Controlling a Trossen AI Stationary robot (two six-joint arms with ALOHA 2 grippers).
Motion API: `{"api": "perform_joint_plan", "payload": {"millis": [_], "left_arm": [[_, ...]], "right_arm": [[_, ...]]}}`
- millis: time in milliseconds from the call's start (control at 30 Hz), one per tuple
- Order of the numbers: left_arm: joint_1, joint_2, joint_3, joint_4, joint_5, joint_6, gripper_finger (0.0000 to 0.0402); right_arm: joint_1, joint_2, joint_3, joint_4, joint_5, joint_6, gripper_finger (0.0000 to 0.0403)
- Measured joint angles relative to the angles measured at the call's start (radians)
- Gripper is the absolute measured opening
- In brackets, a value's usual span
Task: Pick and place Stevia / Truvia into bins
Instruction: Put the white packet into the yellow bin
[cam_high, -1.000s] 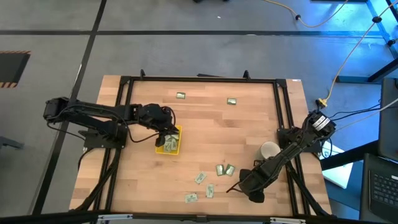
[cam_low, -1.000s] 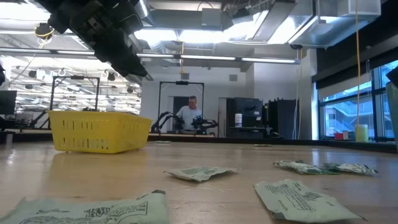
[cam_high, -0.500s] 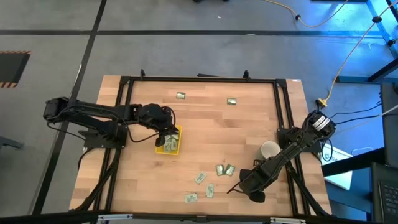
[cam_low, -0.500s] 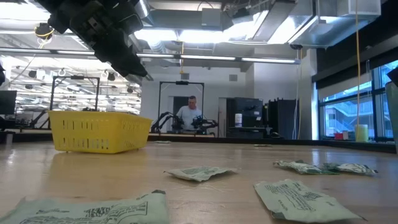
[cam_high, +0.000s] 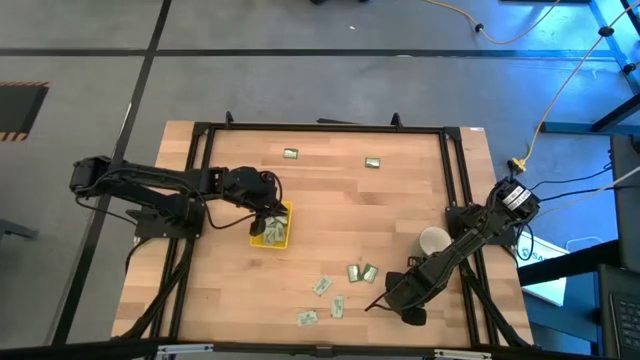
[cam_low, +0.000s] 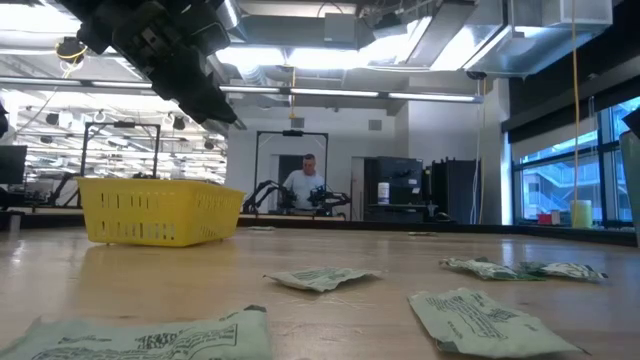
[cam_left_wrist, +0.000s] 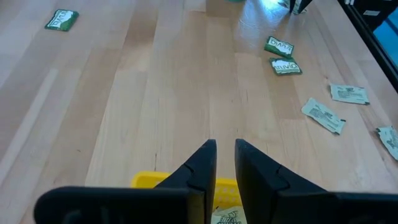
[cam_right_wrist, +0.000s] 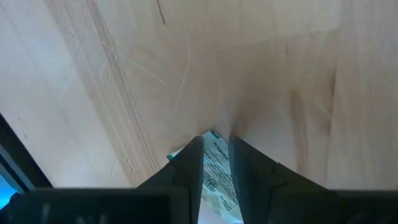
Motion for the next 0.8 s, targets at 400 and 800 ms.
{"api": "perform_joint_plan", "payload": {"millis": [400,800], "left_arm": [[0.000,0.000,0.000,0.000,0.000,0.000,0.0053],[0.000,0.000,0.000,0.000,0.000,0.043,0.0054]], "right_arm": [[0.003,0.000,0.000,0.003,0.048,-0.002,0.0081],[0.002,0.000,-0.002,0.006,0.058,-0.001,0.0011]]}}
